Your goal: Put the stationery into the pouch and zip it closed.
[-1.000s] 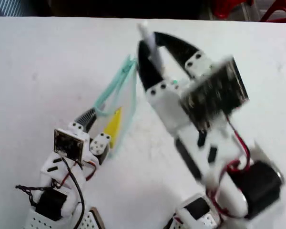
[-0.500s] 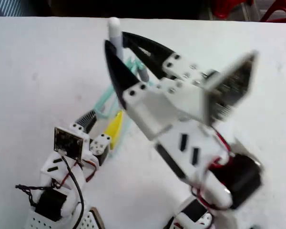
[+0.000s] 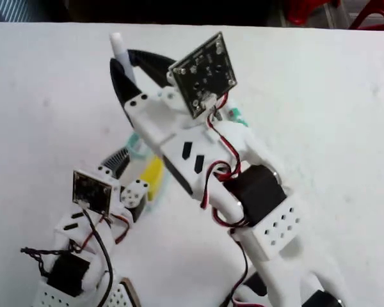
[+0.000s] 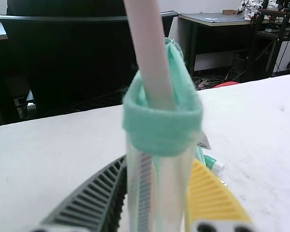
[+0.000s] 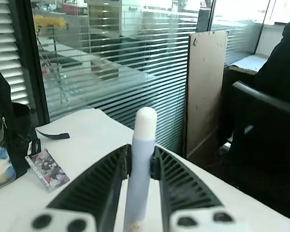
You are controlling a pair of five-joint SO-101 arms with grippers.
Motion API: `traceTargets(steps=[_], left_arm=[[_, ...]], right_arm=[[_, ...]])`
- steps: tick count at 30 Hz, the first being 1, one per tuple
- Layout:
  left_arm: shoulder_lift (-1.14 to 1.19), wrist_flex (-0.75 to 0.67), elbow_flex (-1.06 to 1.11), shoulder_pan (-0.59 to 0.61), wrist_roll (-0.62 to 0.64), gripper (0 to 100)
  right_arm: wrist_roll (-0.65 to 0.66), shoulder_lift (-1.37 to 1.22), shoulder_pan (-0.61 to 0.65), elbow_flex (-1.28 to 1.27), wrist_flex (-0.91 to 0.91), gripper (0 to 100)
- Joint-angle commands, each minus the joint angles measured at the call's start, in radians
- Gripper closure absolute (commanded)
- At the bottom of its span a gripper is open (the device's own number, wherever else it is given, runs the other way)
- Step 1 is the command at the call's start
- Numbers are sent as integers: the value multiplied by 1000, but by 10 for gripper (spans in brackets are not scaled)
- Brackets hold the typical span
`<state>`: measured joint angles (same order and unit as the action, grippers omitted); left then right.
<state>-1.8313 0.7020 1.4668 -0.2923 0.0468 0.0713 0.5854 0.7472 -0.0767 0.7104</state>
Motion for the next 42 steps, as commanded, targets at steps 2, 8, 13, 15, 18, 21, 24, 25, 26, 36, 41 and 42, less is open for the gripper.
traceTargets(steps=[2,8,13,15,18,21,24,25,26,36,41,42], left_arm=[[10,6,-37,4,12,819],[10,6,-37,4,14,819],[10,6,-37,4,14,819],[10,6,-37,4,14,819],[10,6,-37,4,14,819],[10,6,-37,2,14,820],[10,8,-37,2,14,820],[10,8,-37,4,14,820],[10,8,-37,4,14,820],[10,8,-37,4,14,820],[10,8,-37,5,14,820],[10,8,-37,4,14,820]], right_arm=[[0,110,-1,-112,-21,982],[0,252,-2,-219,-21,982],[0,275,-61,-265,-19,982],[0,275,-113,-285,-19,982],[0,275,-150,-308,-19,981],[0,275,-147,-315,-1,981],[0,275,-122,-313,5,981],[0,275,-116,-313,7,981],[2,275,-111,-313,7,981],[2,274,-113,-316,8,981],[2,274,-111,-315,25,977],[2,274,-111,-313,36,963]])
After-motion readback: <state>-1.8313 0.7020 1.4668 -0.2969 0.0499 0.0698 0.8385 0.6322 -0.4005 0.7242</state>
